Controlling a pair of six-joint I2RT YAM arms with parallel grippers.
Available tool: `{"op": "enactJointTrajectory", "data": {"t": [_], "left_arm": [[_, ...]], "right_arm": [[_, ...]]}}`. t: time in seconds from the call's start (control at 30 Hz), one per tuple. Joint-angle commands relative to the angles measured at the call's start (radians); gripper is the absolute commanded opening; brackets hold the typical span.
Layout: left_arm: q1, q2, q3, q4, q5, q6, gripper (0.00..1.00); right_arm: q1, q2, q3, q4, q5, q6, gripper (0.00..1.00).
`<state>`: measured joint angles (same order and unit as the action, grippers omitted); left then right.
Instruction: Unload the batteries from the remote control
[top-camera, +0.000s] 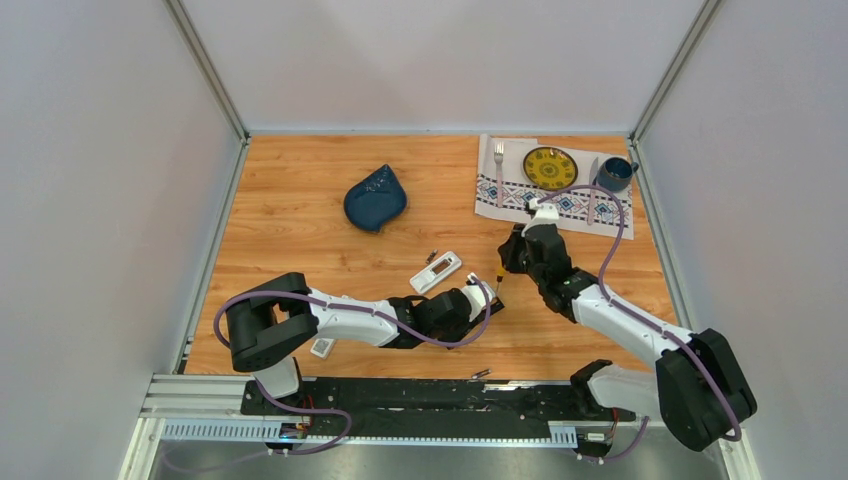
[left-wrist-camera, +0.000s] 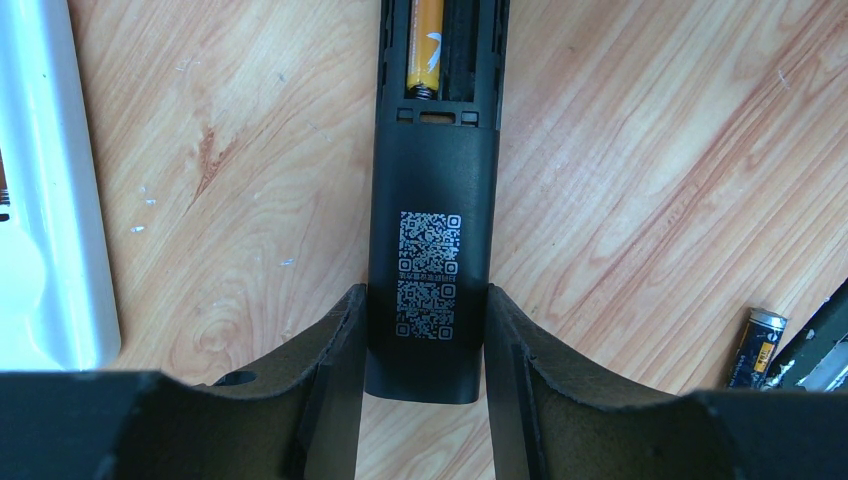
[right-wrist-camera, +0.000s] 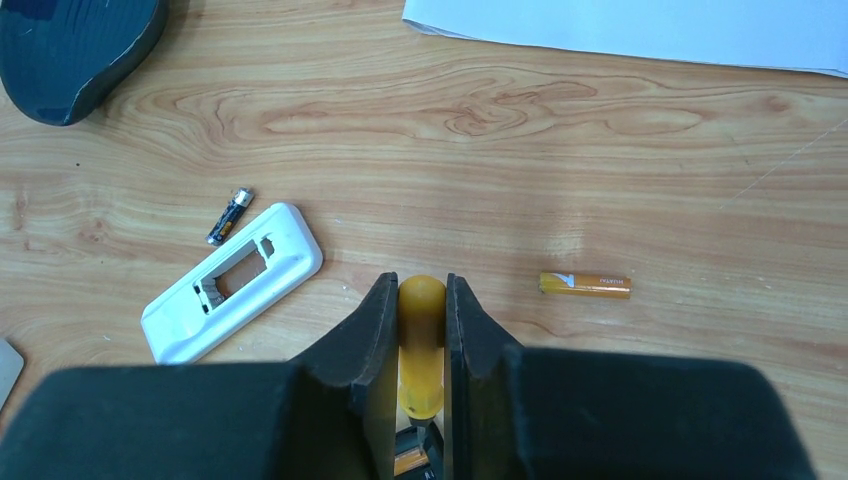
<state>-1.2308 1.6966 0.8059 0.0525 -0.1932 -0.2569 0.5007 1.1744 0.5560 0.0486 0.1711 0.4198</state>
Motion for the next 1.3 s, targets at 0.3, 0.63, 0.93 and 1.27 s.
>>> {"op": "enactJointTrajectory", "data": {"t": [0.3,0.63,0.93,1.27], "left_arm": [[-0.004,0.106,-0.070,-0.213,0.083,-0.039,0.02],[-0.002,0.097,-0.073,-0.212,0.080,-0.041,0.01],[-0.002,0.101,-0.068,-0.210,0.080,-0.042,0.00],[-0.002,0.098,-0.070,-0.210,0.077,-0.044,0.00]], "right_arm": [[-0.005,-0.022,-0.039,-0.013,0.025,-0.102,0.00],[-0.005,-0.013,-0.074,-0.027,-0.116,-0.072,0.00],[0.038,0.070,-0.079,-0.018,-0.208,0.025,0.00],[0.055,0.154,-0.041,-0.046,-0.199,0.047,0.00]]}}
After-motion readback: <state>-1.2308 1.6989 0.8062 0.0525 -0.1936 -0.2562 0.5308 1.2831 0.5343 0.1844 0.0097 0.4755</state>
